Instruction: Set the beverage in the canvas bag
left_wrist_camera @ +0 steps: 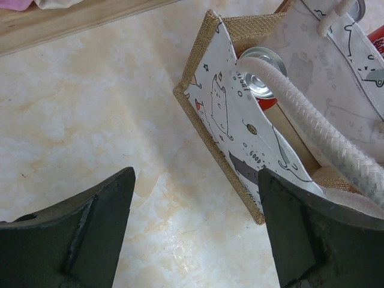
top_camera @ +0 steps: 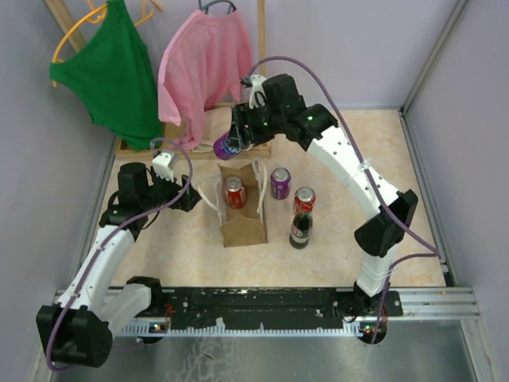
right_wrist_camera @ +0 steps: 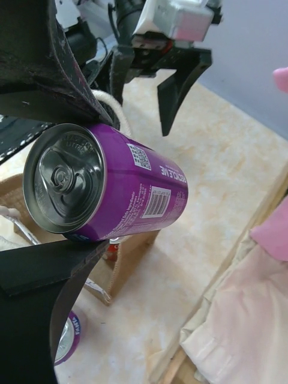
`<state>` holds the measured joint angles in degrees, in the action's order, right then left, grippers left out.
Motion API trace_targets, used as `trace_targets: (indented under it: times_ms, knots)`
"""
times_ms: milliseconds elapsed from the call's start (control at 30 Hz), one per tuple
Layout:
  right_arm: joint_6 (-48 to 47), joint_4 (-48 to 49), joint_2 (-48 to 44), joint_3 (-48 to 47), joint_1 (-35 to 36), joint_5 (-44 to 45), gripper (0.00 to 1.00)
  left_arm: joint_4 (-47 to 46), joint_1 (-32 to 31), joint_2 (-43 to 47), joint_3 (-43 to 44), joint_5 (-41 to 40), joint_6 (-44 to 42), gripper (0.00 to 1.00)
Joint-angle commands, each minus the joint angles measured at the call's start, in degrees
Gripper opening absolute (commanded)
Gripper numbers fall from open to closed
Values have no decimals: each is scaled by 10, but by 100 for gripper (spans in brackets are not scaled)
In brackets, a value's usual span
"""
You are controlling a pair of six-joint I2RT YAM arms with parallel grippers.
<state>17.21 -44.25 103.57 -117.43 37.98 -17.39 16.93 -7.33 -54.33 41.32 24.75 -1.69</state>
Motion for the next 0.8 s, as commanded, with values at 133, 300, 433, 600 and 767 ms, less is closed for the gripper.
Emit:
trace_targets:
  times_ms: [133,300,433,600,767]
  knots:
    - [-51,-45,12,-45,37,57,0,-9,4,5,8,16,8,88]
    - [-68,-90,37,-55,51,66,0,-12,4,4,8,16,10,88]
    - [-75,-110,57,-65,62,71,0,-13,4,2,9,16,10,88]
    - [-92,-151,89,-97,76,89,0,-13,4,1,10,15,10,88]
    - [-100,-170,90,-101,78,104,0,-12,4,1,11,16,10,88]
